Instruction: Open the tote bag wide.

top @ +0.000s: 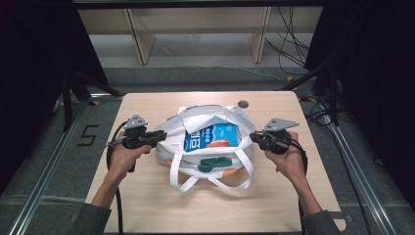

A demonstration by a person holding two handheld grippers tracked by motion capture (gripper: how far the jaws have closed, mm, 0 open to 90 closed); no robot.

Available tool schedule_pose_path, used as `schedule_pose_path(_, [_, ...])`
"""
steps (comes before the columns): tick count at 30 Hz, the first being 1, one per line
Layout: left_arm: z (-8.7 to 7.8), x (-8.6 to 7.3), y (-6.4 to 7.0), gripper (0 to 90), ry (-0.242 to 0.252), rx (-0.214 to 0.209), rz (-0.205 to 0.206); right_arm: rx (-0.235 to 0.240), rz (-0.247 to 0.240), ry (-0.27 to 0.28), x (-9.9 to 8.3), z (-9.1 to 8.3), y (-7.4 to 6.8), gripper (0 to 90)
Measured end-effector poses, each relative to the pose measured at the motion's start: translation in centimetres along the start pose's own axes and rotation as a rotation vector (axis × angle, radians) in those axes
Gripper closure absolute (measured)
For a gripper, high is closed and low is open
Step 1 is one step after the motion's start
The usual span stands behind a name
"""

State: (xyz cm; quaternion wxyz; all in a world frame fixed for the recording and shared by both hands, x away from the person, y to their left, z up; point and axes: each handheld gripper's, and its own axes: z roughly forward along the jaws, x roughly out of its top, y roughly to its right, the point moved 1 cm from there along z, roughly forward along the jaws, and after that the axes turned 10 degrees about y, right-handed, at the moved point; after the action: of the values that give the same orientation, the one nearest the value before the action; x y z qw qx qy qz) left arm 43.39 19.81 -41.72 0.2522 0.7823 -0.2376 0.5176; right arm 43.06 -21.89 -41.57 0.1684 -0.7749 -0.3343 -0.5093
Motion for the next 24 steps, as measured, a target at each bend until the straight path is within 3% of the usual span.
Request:
schedule_pose_path(2, [-0.3, -0.1, 0.4, 74.9, 0.005, -0.023, -0.002, -0.003, 0.006, 0.010, 0.1, -0.5, -0.3, 88.1])
schedule_pose_path(3, [-0.5, -0.2, 0.6, 73.9, 0.007, -0.023, -0.002, 0.003, -0.014, 0.019, 0.1, -0.6, -0.2, 87.9])
schedule_pose_path(5, [-0.9, -0.3, 0.9, 69.9, 0.002, -0.034, 0.002, -0.001, 0.015, 0.024, 0.1, -1.3, -0.5, 86.7])
schedule_pose_path(8, [-1.5, -0.3, 1.1, 67.5, 0.013, -0.046, 0.005, -0.003, 0.016, 0.034, 0.1, -1.6, -0.6, 85.8])
schedule_pose_path(11, [-2.0, -0.4, 1.4, 63.4, 0.014, -0.049, -0.005, -0.002, 0.010, 0.041, 0.0, -2.1, -0.5, 84.0])
schedule_pose_path(14, [-2.5, -0.6, 1.5, 61.0, 0.020, -0.045, -0.015, -0.004, 0.041, 0.037, -0.1, -2.6, -0.6, 82.5])
schedule_pose_path(15, [-2.6, -0.6, 1.5, 59.6, 0.016, -0.045, -0.011, -0.010, 0.022, 0.049, -0.2, -2.6, -0.4, 81.7])
schedule_pose_path(19, [-3.0, -1.0, 1.7, 55.4, 0.014, -0.054, -0.011, -0.009, 0.024, 0.047, -0.4, -2.8, -0.3, 79.1])
schedule_pose_path(20, [-3.1, -1.1, 1.8, 54.2, 0.009, -0.052, -0.011, -0.013, 0.047, 0.044, -0.5, -2.9, -0.4, 78.6])
schedule_pose_path(22, [-3.3, -1.3, 1.9, 52.9, 0.013, -0.058, -0.021, -0.016, 0.026, 0.055, -0.6, -3.0, -0.1, 77.2])
schedule_pose_path(24, [-3.4, -1.4, 1.9, 51.2, 0.018, -0.059, -0.013, -0.020, 0.071, 0.037, -0.8, -3.1, -0.5, 75.4])
